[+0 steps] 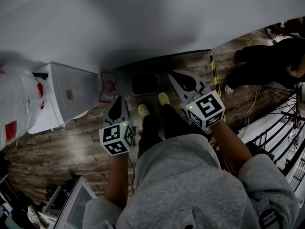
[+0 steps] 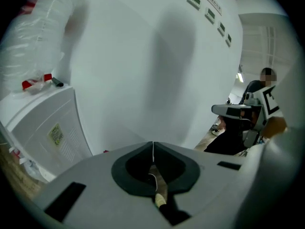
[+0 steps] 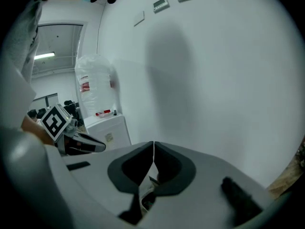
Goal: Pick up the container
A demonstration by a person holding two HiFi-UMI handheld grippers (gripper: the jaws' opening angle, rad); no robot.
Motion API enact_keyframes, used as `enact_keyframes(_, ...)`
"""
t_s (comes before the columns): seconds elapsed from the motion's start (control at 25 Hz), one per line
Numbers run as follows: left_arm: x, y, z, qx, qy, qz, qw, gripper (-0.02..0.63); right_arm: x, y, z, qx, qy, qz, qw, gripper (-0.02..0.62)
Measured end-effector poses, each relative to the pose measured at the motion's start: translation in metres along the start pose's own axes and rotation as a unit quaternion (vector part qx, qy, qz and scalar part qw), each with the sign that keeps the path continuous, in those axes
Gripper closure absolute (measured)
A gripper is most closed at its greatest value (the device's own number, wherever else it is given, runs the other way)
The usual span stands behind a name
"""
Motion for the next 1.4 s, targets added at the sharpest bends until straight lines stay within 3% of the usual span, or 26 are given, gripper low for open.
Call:
enact_keyframes(0.44, 0.067, 0.003, -0.078, -0.072, 0.065, 0.081, 0.9919, 0.589, 0.044, -0.027, -0.053, 0.014, 0.051, 0.099, 0.994, 0.569)
enact_keyframes(0.68, 0.128, 0.017, -0.132, -0.104, 0.104, 0.101, 0.9839, 0.564, 0.084, -0.046, -0.109, 0.029, 0.086, 0.139, 0.986, 0.570)
enact_keyframes(0.8, 0.171, 0.021, -0.158, -0.121, 0.115, 0.098, 0.9810, 0.473, 0.101, -0.060, -0.142, 0.036, 0.099, 0.150, 0.983, 0.569)
enact_keyframes(1.2, 0.252, 0.041, -0.255, -0.143, 0.156, 0.096, 0.9726, 0.421, 0.122, -0.048, -0.224, 0.076, 0.115, 0.159, 0.978, 0.569)
enact_keyframes(1.4, 0.295, 0.056, -0.318, -0.164, 0.175, 0.102, 0.9654, 0.410, 0.137, -0.048, -0.272, 0.132, 0.121, 0.150, 0.972, 0.569)
Point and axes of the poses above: the fingertips, and each gripper's own axes: x forward along the fingers, y to its left, z out of its top, the point moved 8 cm from there along -x, backward along the fingers, and after that the axes turned 6 degrees about z, right-handed, at the moved point
